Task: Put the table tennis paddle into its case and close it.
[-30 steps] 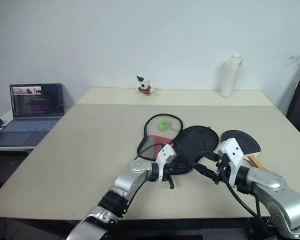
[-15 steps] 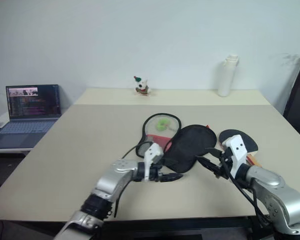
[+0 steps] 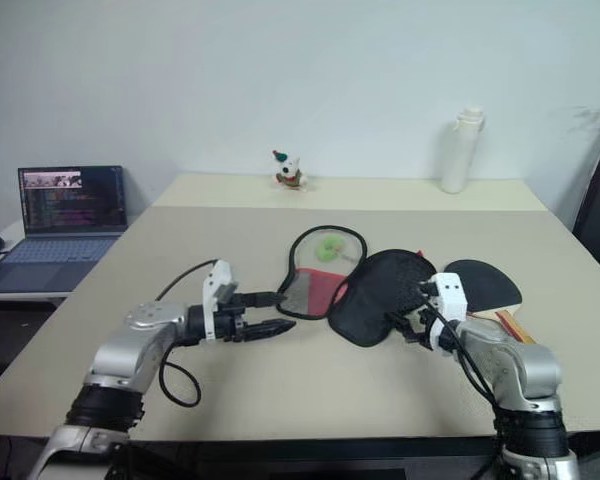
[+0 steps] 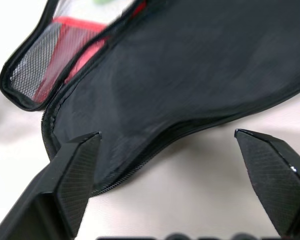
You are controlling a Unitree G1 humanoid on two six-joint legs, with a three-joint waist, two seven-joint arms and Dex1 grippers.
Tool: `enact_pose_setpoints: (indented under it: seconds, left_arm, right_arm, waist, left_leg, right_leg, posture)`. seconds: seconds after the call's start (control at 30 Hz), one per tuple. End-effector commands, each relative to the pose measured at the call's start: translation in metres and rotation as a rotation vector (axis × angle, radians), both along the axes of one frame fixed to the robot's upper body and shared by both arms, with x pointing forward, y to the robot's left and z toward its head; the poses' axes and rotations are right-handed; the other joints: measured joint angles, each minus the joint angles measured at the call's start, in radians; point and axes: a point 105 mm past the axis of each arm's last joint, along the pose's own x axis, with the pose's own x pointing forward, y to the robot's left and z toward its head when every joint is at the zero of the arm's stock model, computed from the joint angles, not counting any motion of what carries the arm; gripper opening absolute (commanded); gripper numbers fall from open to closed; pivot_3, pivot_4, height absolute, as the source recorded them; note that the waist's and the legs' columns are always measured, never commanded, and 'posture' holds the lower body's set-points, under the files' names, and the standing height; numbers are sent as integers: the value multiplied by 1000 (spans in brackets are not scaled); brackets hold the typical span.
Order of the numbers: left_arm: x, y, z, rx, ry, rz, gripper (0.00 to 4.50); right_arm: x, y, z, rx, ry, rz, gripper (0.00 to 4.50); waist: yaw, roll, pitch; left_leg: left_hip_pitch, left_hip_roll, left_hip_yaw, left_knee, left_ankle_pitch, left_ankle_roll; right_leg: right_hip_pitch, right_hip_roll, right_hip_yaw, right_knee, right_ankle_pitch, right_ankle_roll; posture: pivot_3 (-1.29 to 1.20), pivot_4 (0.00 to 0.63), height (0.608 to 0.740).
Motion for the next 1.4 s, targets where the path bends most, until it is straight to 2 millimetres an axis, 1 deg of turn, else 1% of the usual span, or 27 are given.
enact_pose_setpoints:
  seconds: [0.03,0.17,0.4,0.5,0.57,0.63,0.7,0.77,0.87,0.9,1.03,1.27,1.4]
  left_arm:
    - [-1,4,21,-5,-61,-21,3762]
    - [1,4,24,3,-67,-20,3762]
    - [2,-1,24,7,-72,-32,3762]
    - [1,-6,27,11,-85,-56,3762]
    - [-1,-8,30,12,-92,-71,3762]
    - [-3,-9,31,13,-96,-80,3762]
    - [-4,-10,32,15,-99,-89,3762]
    - [-5,-11,31,17,-99,-95,3762]
    - [-7,-14,30,24,-96,-109,3762]
    - [-8,-15,29,27,-95,-115,3762]
    - [-9,-18,27,35,-91,-133,3762]
    - [-10,-23,23,48,-86,-162,3762]
    - [-11,-26,22,50,-84,-174,3762]
  right_arm:
    - [5,8,5,20,-9,4,4463]
    - [6,29,5,82,-3,49,4463]
    - [10,68,5,97,-28,123,4463]
    - [9,81,8,111,-39,163,3861]
    - [3,86,9,135,-28,192,3293]
    - [-2,88,9,147,-16,209,2579]
    - [-9,90,8,159,5,235,1863]
    - [-16,90,6,166,23,254,1180]
    - [-22,85,5,176,48,260,167]
    - [-24,83,4,178,55,259,76]
    - [-35,71,1,187,98,258,76]
    - [-65,42,-12,151,215,283,76]
    - [-71,25,-14,119,251,273,76]
  waist:
    - [-1,0,0]
    - [-3,0,0]
    - [-6,0,0]
    - [-8,0,0]
    - [-8,0,0]
    - [-8,0,0]
    - [-8,0,0]
    - [-8,0,0]
    - [-8,0,0]
    - [-7,0,0]
    - [-7,0,0]
    - [-6,0,0]
    - [-5,0,0]
  left_leg:
    - [0,0,0,0,0,0]
    - [0,0,1,0,0,0]
    - [-1,0,2,0,0,0]
    - [-1,0,2,0,0,0]
    - [-1,0,2,0,0,0]
    - [-1,1,2,0,0,0]
    - [-1,1,2,0,0,0]
    - [-1,1,2,0,0,0]
    - [-1,1,1,0,0,0]
    - [-1,0,1,0,0,0]
    - [-1,0,1,0,0,0]
    - [-1,0,1,-1,0,0]
    - [-1,0,1,-1,0,0]
  right_leg:
    - [0,0,0,0,0,1]
    - [-2,1,0,1,-2,3]
    - [-3,1,1,2,-2,3]
    - [-4,1,1,2,-2,3]
    - [-4,1,1,2,-2,3]
    - [-4,1,1,2,1,-1]
    - [-4,0,1,2,1,-1]
    - [-4,0,1,2,1,-1]
    - [-4,0,1,2,0,-1]
    - [-4,0,1,2,0,-1]
    - [-4,0,1,2,0,0]
    - [-4,0,1,2,-2,3]
    - [-4,1,1,2,-2,4]
  posture:
    - [0,150,740]
    - [0,150,740]
    - [0,150,740]
    - [0,150,740]
    - [0,150,740]
    - [0,150,740]
    - [0,150,740]
    - [0,150,740]
    - [0,150,740]
    - [0,150,740]
    - [0,150,740]
    - [0,150,740]
    - [0,150,740]
